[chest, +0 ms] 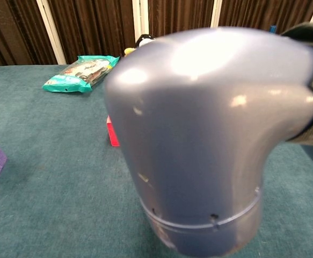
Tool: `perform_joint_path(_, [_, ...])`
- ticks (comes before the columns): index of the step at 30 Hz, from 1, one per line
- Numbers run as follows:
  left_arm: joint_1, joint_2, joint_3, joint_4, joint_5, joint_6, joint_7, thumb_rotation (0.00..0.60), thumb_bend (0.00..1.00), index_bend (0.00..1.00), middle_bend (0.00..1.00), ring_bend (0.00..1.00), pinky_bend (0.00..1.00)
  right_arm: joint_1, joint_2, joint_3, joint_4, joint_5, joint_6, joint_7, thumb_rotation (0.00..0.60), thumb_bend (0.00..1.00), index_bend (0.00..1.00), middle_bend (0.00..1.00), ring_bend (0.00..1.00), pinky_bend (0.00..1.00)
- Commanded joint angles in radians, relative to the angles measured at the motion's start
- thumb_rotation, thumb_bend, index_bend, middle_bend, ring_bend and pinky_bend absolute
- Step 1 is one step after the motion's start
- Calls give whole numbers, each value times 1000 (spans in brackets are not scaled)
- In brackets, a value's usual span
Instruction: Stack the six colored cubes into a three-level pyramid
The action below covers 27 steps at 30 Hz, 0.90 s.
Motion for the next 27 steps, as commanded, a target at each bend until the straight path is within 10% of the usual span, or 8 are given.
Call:
perform_joint_path(1, [0,0,0,0,0,0,1,600,48,0,47,0,0,-2,-2,-2,2,-3,-3,3,600,532,0,454,195,0])
perform_joint_path(27, [-1,1,1,1,-4,-4,1,600,48,0,47,0,0,-27,-10,-22,21,-45,-23,3,600,532,0,454,186,0])
